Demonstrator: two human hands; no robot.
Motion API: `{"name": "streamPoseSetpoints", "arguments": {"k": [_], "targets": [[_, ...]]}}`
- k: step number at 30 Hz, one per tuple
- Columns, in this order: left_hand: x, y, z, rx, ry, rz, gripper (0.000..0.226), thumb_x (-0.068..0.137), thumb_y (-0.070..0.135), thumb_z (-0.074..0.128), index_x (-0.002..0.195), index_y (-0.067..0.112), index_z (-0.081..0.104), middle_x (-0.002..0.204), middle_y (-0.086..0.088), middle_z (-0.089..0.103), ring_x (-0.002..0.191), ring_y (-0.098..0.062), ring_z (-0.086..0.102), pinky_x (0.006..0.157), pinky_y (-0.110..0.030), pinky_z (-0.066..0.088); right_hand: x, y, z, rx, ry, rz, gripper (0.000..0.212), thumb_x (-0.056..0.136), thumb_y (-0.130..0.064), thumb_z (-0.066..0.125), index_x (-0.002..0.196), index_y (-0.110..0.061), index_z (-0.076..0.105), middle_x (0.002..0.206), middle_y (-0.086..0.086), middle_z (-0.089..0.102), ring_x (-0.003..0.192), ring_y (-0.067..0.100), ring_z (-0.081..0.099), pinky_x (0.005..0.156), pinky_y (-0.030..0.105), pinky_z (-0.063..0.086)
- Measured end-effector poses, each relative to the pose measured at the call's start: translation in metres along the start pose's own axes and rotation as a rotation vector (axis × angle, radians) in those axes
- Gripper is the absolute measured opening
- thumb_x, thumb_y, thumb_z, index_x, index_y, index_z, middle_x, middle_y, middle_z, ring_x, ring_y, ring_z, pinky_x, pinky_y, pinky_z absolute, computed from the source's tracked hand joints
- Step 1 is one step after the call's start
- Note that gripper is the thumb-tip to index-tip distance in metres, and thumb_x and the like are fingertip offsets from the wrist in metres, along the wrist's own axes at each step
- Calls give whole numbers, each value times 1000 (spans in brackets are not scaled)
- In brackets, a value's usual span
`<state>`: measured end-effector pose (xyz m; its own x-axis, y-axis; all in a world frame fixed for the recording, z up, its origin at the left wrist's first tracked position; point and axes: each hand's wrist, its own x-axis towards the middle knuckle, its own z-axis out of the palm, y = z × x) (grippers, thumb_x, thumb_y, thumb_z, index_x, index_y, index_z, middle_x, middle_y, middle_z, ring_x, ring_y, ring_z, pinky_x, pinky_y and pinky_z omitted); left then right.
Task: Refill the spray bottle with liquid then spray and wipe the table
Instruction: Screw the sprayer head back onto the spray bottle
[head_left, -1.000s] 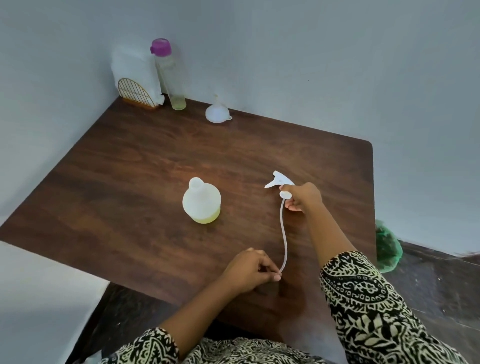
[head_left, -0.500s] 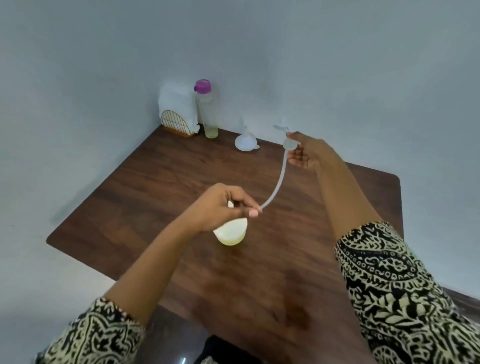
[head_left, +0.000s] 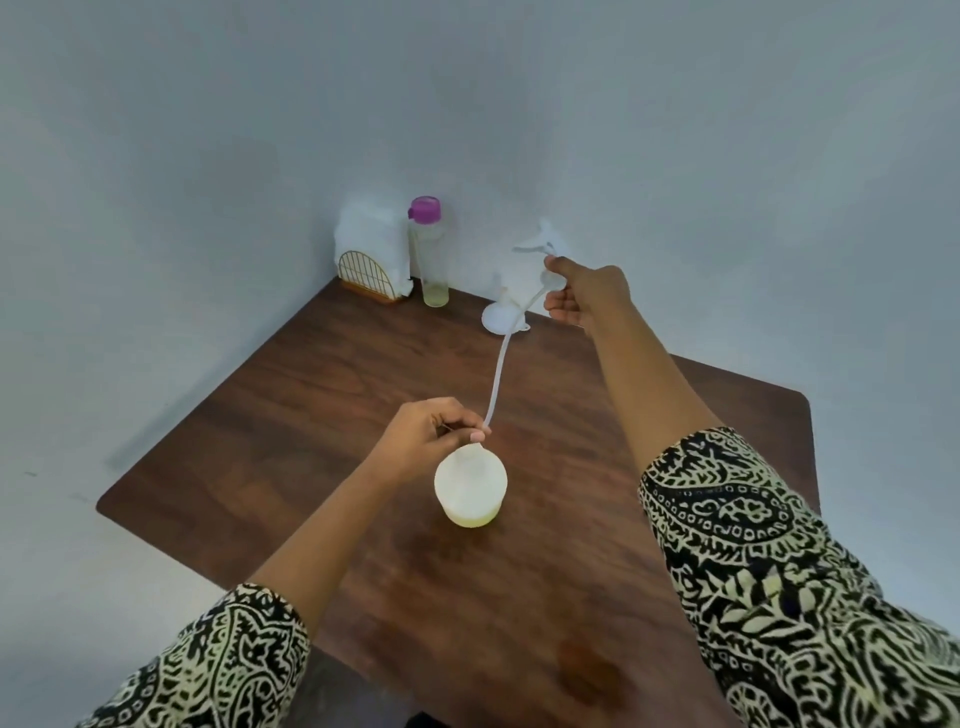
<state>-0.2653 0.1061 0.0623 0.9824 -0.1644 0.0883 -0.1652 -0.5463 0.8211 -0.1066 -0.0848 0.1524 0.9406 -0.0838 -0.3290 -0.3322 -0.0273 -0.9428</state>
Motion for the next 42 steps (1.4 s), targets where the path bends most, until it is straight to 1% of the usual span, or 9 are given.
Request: {"name": "streamPoseSetpoints", "arguments": {"k": [3,8,10,13,17,22,30,37,42], "targets": [[0,0,-1,5,-5,36,10,83,13,74,91,17,77,88,11,69,86,-5,66,75,-18,52,-1,0,0,-1,-2,-28,35,77,-31,77,81,1,62,70,14,63,60,22,64,53,26,57],[-8,-11,7,-49,-41,-22,8,81,21,78,87,25,76,107,9,64,83,-19,62,73,-29,53,-15,6,0,22,15,-94,29,78,-30,75,80,-4,63,71,11,66,59,17,65,57,25,57],[-12,-18,11,-75,-11,-44,11,81,24,77,91,28,75,114,13,62,87,-11,61,76,-26,53,-25,11,0,69,17,-136,26,80,-29,74,82,-5,64,76,11,68,62,18,67,60,25,58],[-22,-24,19,-135,24,-61,32,77,28,80,106,35,70,118,16,63,108,-7,61,88,-29,55,-37,13,0,135,21,-198,26,83,-26,72,89,-2,63,80,12,69,67,18,71,61,23,58],[-35,-32,37,-295,47,-154,67,71,24,85,126,46,53,122,14,66,117,-6,59,98,-27,49,-47,9,7,222,-37,-231,32,87,-24,68,101,3,61,84,13,69,69,17,72,68,27,59],[-37,-41,53,-337,140,-260,45,67,49,77,110,48,64,113,15,69,109,-11,62,94,-42,53,-49,2,20,317,-62,-245,36,89,-20,66,112,4,55,87,9,65,77,19,73,64,26,57],[-36,-47,61,-397,159,-304,50,69,52,75,114,32,67,112,9,70,108,-14,62,93,-45,53,-68,34,28,320,-109,-412,25,85,-17,70,101,-11,52,106,10,62,95,22,70,76,33,58],[-36,-48,63,-430,157,-313,53,67,53,74,114,29,67,111,10,70,107,-11,62,93,-40,54,-93,89,21,66,-353,-448,38,81,-21,73,114,-25,55,113,0,66,104,21,66,89,49,54],[-37,-49,64,-448,152,-321,53,68,54,73,115,31,66,111,10,70,107,-11,63,95,-43,53,-97,110,13,-84,-466,-396,30,84,-16,70,111,-24,61,108,-1,70,100,17,68,90,42,55]]}}
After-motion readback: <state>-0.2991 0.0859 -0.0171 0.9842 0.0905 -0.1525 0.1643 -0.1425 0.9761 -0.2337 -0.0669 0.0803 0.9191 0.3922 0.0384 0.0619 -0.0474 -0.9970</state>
